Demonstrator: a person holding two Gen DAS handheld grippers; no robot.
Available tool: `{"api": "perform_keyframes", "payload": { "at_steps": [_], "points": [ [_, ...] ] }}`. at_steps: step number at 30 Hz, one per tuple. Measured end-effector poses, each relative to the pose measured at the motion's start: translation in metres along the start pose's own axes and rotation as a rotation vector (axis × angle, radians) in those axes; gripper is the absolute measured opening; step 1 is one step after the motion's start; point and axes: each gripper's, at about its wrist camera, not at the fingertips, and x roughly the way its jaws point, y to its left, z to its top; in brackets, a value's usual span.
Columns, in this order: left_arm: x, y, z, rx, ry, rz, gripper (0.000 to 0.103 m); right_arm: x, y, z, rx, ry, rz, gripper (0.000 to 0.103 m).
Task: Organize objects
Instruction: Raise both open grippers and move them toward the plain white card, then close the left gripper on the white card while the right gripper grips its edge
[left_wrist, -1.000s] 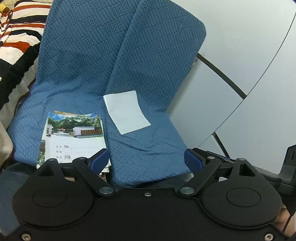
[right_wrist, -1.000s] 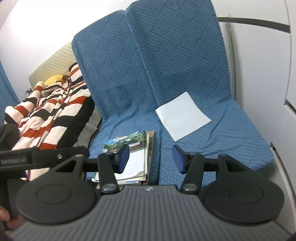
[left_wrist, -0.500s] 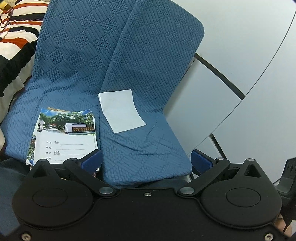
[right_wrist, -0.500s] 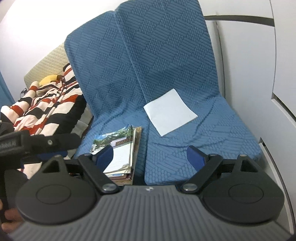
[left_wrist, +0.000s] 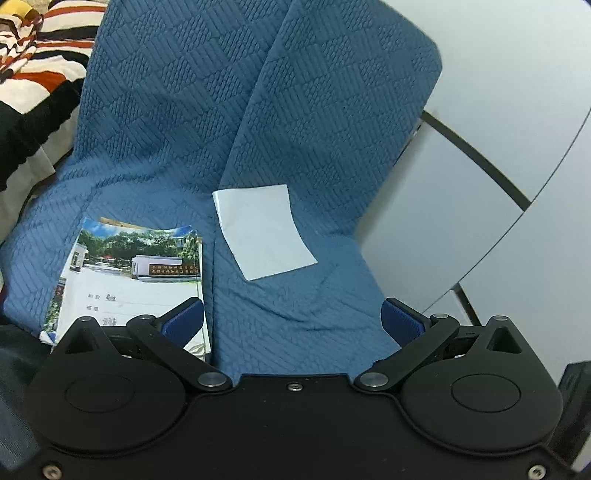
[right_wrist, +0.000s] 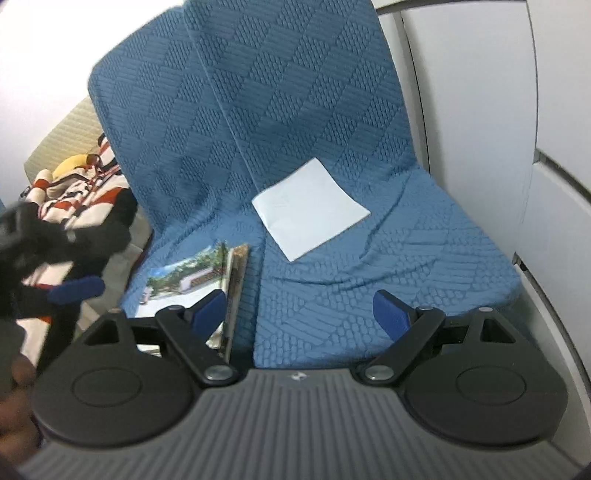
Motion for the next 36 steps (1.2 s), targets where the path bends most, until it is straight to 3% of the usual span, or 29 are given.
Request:
{"api": "perform_keyframes", "payload": {
  "at_steps": [6,18,29,33,36],
  "points": [
    [0.036,0.007,0.003,-0.009,0.014,0.035,0.102,0.035,-0.010,-0.008,0.002,0.000,-0.018,0.088],
    [0.116,0.016,0.020,-0.041,0.003,0.056,0.102,0.103,-0.038,0.019,0.030,-0.066,-0.097,0.088],
    [0.202,0.027,0.034,-0.097,0.088,0.073,0.102,0.168,-0.063,0.057,0.019,-0.051,-0.051,0.087],
    [0.228,0.035,0.035,-0.123,0.104,0.076,0.095,0.196,-0.068,0.070,-0.007,-0.020,-0.042,0.087],
    [0.248,0.042,0.038,-0.154,0.119,0.087,0.084,0.214,-0.068,0.081,-0.027,-0.016,-0.045,0.080]
  ]
}}
